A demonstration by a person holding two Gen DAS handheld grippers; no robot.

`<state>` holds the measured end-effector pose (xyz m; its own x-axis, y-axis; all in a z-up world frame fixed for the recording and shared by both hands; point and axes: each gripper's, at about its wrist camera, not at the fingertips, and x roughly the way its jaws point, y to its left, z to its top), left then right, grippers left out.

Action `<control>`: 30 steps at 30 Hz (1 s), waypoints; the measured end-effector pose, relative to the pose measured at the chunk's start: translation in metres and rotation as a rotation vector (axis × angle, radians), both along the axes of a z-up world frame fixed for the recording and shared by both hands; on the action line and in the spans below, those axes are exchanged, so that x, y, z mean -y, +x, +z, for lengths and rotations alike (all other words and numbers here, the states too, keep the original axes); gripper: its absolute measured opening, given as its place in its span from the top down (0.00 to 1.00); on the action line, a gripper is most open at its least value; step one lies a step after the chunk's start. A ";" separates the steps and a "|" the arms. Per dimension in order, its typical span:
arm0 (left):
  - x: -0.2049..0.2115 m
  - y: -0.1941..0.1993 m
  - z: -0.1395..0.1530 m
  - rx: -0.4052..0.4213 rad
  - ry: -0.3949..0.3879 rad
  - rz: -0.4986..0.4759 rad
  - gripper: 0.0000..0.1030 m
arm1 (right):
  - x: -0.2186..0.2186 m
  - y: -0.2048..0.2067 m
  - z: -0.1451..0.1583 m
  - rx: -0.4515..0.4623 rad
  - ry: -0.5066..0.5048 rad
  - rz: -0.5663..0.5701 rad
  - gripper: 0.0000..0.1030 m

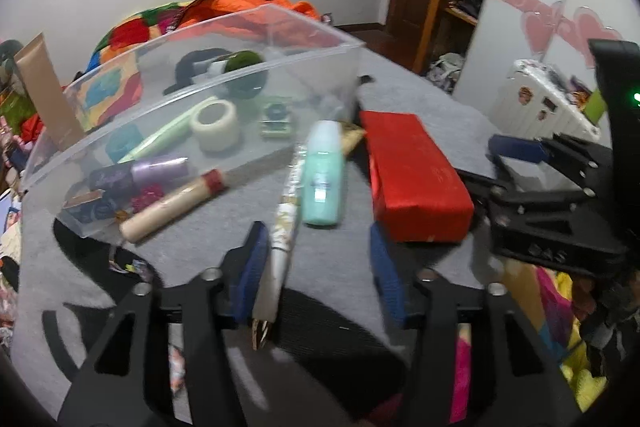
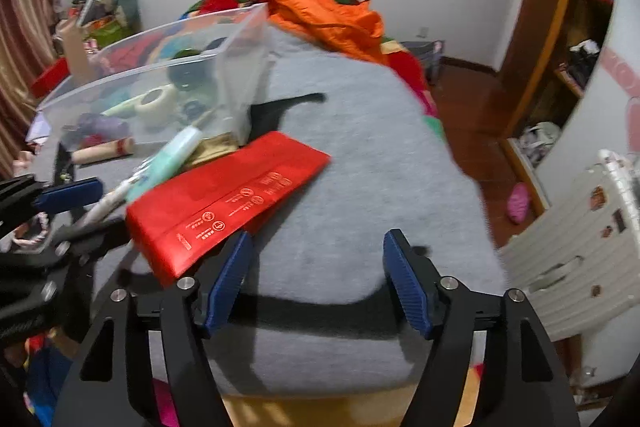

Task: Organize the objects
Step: 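Grasp the red rectangular box with the right gripper while the left holds the bracelet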

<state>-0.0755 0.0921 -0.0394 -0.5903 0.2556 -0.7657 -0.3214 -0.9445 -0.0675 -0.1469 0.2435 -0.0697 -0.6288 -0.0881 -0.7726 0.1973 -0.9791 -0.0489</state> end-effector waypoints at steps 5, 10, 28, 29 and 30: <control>-0.015 0.009 0.004 -0.015 0.026 -0.049 0.43 | -0.028 0.010 0.012 -0.017 -0.030 -0.078 0.30; -0.001 0.021 0.023 -0.062 0.071 -0.009 0.43 | -0.023 0.016 0.030 -0.038 -0.147 -0.050 0.19; 0.129 0.064 -0.007 -0.002 0.086 0.303 0.28 | 0.032 0.004 -0.003 -0.010 -0.036 -0.008 0.17; 0.129 0.063 -0.010 0.005 0.089 0.300 0.28 | 0.028 0.004 -0.003 -0.002 -0.052 -0.011 0.17; 0.128 0.062 -0.012 0.008 0.086 0.295 0.27 | 0.025 0.003 -0.005 0.004 -0.071 -0.014 0.17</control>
<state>-0.0136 -0.0357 -0.0510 -0.6428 0.1380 -0.7535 -0.0331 -0.9877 -0.1527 -0.1438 0.2188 -0.0743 -0.6274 -0.1343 -0.7670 0.1839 -0.9827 0.0216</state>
